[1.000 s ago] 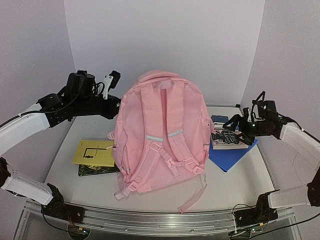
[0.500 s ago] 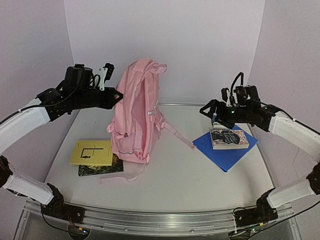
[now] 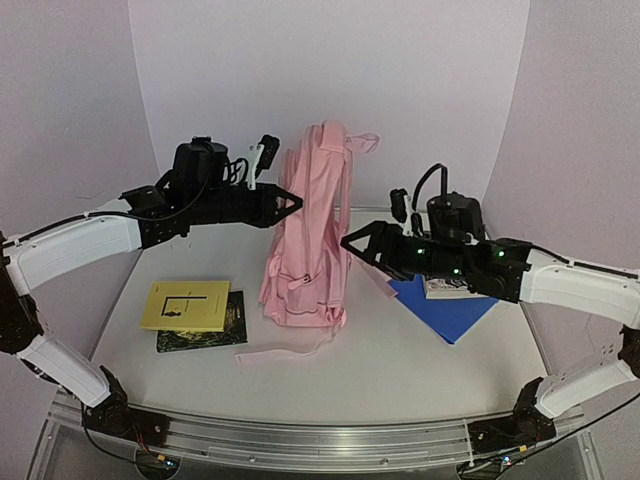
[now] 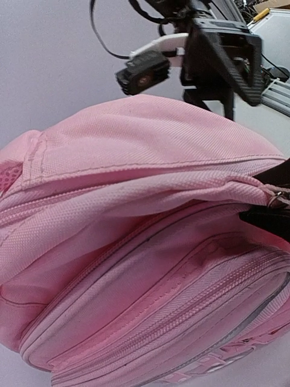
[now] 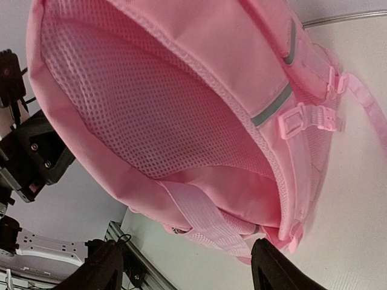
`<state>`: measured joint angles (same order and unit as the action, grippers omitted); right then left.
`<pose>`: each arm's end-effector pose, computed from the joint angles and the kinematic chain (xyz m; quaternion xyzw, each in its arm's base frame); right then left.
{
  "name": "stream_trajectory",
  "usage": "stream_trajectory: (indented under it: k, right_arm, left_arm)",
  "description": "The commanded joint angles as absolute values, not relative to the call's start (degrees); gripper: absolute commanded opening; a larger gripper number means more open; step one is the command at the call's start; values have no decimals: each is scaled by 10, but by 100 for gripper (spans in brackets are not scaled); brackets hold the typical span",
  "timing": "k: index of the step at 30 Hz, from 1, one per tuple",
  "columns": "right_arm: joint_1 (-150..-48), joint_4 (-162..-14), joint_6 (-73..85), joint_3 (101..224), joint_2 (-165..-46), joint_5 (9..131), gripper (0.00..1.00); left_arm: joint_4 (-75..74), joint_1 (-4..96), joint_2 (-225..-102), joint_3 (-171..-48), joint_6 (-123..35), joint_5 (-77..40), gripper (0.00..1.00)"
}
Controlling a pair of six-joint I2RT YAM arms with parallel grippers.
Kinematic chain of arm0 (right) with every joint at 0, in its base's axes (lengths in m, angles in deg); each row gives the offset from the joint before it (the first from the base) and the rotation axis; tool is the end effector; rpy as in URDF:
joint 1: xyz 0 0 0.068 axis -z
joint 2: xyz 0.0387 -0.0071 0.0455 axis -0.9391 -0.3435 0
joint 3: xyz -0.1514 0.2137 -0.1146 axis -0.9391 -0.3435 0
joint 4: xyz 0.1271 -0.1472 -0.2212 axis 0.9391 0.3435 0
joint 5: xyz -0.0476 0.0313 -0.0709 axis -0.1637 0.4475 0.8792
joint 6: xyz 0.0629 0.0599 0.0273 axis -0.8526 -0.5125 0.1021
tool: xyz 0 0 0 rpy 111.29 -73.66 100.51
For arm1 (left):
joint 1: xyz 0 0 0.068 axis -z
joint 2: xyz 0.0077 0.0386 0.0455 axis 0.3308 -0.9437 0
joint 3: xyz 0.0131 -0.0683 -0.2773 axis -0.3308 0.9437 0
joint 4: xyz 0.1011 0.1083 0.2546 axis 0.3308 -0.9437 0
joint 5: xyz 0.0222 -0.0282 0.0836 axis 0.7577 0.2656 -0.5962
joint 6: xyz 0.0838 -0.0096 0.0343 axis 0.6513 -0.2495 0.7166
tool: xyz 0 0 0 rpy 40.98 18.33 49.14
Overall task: Pack the student bag
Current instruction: Move the student bag to the center of the board, then unzip the student bag at the center of the board.
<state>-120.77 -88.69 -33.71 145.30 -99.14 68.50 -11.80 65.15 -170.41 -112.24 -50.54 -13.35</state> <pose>0.2301 0.3033 0.3148 -0.0791 0.7972 0.4885 0.3457 0.2765 -0.3120 0.3677 0.2554 0.7572 -0.3960 0.4523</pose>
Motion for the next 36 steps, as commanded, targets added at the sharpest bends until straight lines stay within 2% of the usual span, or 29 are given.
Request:
stream_trajectory:
  k: [1, 3, 11, 13, 15, 17, 18, 21, 27, 36]
  right_arm:
    - [-1261, -928, -407, 1470, -1039, 762, 64]
    - [-1278, -927, -421, 1473, -1059, 775, 60]
    - [-1310, -938, -441, 1504, -1128, 773, 54]
    - [-1315, -949, -444, 1513, -1138, 768, 53]
    - [-1318, -959, -447, 1522, -1150, 764, 50]
    - [-1322, -964, -453, 1528, -1161, 770, 46]
    - [-1323, -964, -459, 1528, -1164, 774, 43]
    - [-1324, -964, -471, 1524, -1163, 813, 38]
    - [-1324, -965, -467, 1520, -1152, 859, 31]
    - [-1324, -964, -436, 1517, -1152, 870, 34]
  left_arm:
    - [-1, 659, -1702, -1131, -544, -132, 0]
    - [0, 660, -1702, -1130, -547, -136, 0]
    - [-24, 660, -1703, -1131, -537, -136, 0]
    - [-44, 660, -1702, -1130, -534, -137, 3]
    - [-59, 660, -1700, -1129, -530, -140, 13]
    - [-79, 660, -1695, -1130, -521, -146, 33]
    - [-97, 660, -1692, -1131, -514, -153, 39]
    - [-155, 660, -1679, -1127, -496, -179, 53]
    - [-264, 661, -1635, -1082, -522, -191, 61]
    - [-299, 684, -1559, -971, -659, -100, 68]
